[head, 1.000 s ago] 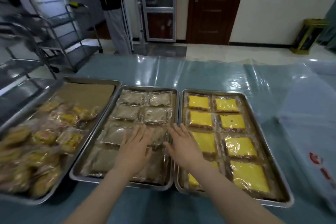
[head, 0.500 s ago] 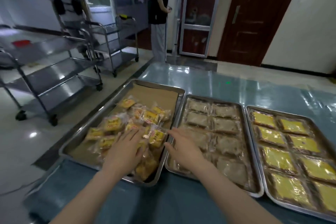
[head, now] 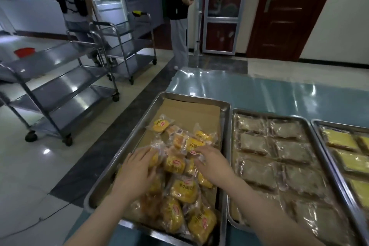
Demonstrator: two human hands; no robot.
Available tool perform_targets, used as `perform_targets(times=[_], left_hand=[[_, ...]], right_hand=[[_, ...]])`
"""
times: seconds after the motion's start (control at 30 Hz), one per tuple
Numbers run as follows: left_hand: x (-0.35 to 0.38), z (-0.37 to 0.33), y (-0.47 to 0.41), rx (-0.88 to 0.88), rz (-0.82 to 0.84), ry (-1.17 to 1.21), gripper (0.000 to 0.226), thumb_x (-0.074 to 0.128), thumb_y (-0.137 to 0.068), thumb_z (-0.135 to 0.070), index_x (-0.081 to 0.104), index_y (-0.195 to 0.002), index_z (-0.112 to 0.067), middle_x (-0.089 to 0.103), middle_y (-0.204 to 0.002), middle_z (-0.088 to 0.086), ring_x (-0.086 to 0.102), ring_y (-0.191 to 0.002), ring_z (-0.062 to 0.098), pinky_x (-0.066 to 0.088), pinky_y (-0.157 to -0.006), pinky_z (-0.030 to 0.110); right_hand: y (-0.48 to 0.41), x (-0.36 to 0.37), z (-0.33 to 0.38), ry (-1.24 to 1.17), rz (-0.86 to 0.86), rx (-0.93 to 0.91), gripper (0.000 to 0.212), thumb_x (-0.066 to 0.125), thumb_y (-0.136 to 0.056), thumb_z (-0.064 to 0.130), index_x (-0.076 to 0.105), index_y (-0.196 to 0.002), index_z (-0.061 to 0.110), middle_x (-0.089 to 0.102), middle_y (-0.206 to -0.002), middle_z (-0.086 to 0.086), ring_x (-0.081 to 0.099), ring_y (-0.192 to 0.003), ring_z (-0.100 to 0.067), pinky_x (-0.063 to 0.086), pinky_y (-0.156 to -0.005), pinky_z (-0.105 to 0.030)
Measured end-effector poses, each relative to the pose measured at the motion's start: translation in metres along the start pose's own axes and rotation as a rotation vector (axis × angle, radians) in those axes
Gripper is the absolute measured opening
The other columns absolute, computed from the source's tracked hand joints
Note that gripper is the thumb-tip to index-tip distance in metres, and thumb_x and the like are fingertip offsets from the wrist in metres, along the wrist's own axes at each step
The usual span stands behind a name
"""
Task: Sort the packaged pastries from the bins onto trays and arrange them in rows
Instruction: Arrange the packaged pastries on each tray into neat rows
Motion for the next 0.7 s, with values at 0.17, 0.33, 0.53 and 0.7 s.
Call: perform_targets(times=[0.17, 0.33, 0.53, 0.7], left_hand=[[-0.005, 0.052, -0.043, 0.038, -0.005, 0.048, 0.049, 0.05, -0.092, -0.029, 0.041, -0.14, -0.022, 0.039, -0.146, -0.002, 0.034, -0.134, 0.016, 0.023, -0.111, 0.034], [-0.007, 0.089, -0.082, 0.095, 0.028, 0.148, 0.045, 0.052, -0.092, -0.031, 0.045, -0.136, -0.03, 0.039, -0.145, -0.009, 0.035, -0.131, 0.01, 0.026, -0.111, 0.037], [0.01, 0.101, -0.118, 0.2, 0.129, 0.221, 0.048, 0.052, -0.091, -0.026, 0.043, -0.138, -0.026, 0.034, -0.147, -0.008, 0.037, -0.13, 0.013, 0.034, -0.102, 0.027], [0.031, 0.104, -0.162, 0.202, 0.218, 0.235, 0.049, 0.047, -0.094, -0.026, 0.037, -0.142, -0.028, 0.03, -0.152, -0.005, 0.036, -0.133, 0.014, 0.036, -0.105, 0.03]], right_hand=[[-0.04, 0.006, 0.024, 0.023, -0.112, 0.092, 0.038, 0.052, -0.095, 0.03, 0.054, -0.132, 0.021, 0.053, -0.134, -0.002, 0.045, -0.124, -0.021, 0.04, -0.098, -0.03], [-0.065, 0.011, 0.048, 0.072, -0.199, 0.213, 0.036, 0.054, -0.094, 0.029, 0.056, -0.129, 0.022, 0.056, -0.13, 0.0, 0.048, -0.12, -0.018, 0.042, -0.1, -0.033], [-0.08, 0.016, 0.049, 0.142, -0.237, 0.32, 0.03, 0.053, -0.093, 0.03, 0.06, -0.121, 0.024, 0.057, -0.124, 0.004, 0.047, -0.119, -0.016, 0.038, -0.101, -0.033], [-0.115, 0.011, 0.049, 0.182, -0.189, 0.368, 0.02, 0.046, -0.094, 0.025, 0.064, -0.087, 0.024, 0.061, -0.086, 0.006, 0.058, -0.082, -0.015, 0.052, -0.073, -0.032]])
Point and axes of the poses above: each hand's wrist, its own y-axis away from the middle knuckle, its own x-axis out of the palm, z = x × y, the point moved 3 cm from there along -y, towards the middle knuckle
